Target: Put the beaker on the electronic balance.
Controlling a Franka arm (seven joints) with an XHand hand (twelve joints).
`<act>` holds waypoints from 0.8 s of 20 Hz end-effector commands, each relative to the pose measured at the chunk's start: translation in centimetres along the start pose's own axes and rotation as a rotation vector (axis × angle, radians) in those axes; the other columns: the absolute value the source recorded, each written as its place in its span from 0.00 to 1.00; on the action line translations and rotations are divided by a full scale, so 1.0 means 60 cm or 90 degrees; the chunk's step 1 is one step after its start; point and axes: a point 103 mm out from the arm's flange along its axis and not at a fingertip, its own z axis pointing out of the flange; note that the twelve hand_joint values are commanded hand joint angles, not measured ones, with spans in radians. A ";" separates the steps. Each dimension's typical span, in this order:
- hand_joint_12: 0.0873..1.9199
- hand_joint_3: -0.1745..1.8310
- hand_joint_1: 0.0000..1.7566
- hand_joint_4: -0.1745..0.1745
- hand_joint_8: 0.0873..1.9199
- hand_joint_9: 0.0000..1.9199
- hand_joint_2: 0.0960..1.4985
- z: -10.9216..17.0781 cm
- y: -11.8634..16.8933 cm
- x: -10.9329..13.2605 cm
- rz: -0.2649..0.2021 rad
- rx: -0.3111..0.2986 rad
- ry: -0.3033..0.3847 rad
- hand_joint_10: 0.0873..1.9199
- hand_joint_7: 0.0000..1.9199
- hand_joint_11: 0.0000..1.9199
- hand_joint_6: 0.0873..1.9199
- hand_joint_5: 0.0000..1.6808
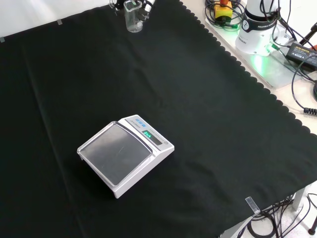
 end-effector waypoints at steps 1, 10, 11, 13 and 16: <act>0.33 0.06 0.68 0.20 0.01 0.94 0.66 0.006 0.038 0.063 -0.042 0.013 -0.053 0.00 0.88 0.80 0.23 0.76; 0.34 0.01 0.68 0.20 0.00 0.94 0.69 0.016 0.126 0.136 -0.081 0.003 -0.050 0.00 0.89 0.80 0.22 0.78; 0.34 0.00 0.68 0.20 0.00 0.94 0.69 0.017 0.135 0.147 -0.083 0.002 -0.055 0.00 0.89 0.80 0.22 0.78; 0.34 0.00 0.68 0.21 0.00 0.94 0.69 0.023 0.153 0.173 -0.083 0.006 -0.067 0.00 0.89 0.80 0.21 0.78; 0.34 0.00 0.68 0.21 0.00 0.94 0.69 0.029 0.180 0.217 -0.072 0.018 -0.048 0.00 0.89 0.80 0.22 0.78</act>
